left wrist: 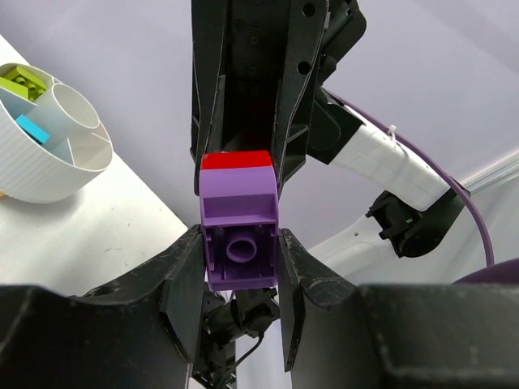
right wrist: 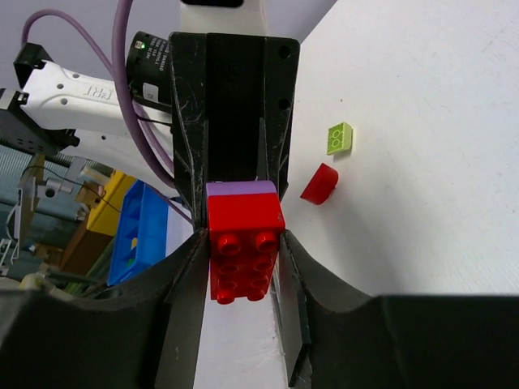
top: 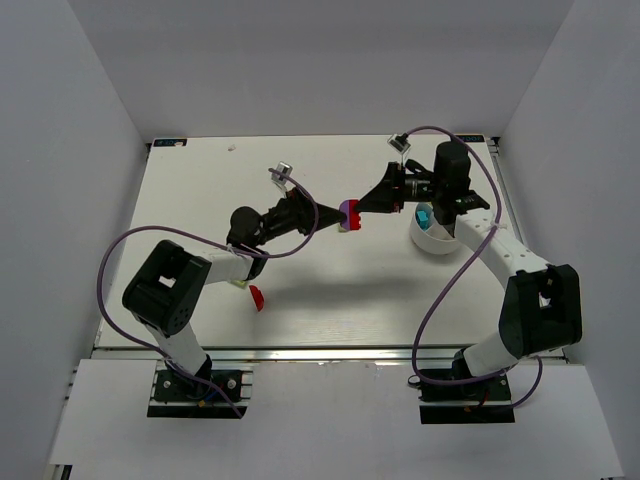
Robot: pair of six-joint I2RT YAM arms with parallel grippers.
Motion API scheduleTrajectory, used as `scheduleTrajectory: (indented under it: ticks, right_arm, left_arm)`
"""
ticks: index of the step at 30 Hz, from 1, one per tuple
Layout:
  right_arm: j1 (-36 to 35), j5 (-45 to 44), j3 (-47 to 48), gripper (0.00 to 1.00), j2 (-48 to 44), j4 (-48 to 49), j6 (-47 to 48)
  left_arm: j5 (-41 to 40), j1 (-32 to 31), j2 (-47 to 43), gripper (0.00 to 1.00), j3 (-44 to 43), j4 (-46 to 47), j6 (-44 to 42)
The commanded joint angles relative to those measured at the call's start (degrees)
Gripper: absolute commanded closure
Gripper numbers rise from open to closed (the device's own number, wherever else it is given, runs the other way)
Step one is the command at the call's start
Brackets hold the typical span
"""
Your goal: Sort the legos into containers by color
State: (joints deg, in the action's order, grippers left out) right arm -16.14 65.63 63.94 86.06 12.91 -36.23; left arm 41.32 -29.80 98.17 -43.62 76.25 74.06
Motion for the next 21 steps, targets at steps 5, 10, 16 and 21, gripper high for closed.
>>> scheduleTrajectory:
  ticks: [5, 10, 16, 21]
  right_arm:
    - [1.1, 5.4, -0.7, 1.0, -1.9, 8.8, -3.2]
    - [5.7, 7.8, -2.6, 1.0, -3.5, 9.8, -3.4]
    - [11.7, 8.6, -3.8, 1.0, -7.4, 0.0, 7.9]
    - [15.1, 2.1, -0.8, 1.0, -9.8, -25.1, 32.7]
  left_arm:
    - [1.0, -0.3, -0.6, 1.0, 0.0, 8.2, 0.0]
    - [0.5, 0.6, -1.8, 1.0, 2.2, 9.4, -0.2]
    - [0.9, 2.7, -3.2, 1.0, 3.2, 9.1, -0.1]
    - [1.4, 4.2, -4.2, 1.0, 3.5, 7.8, -0.8]
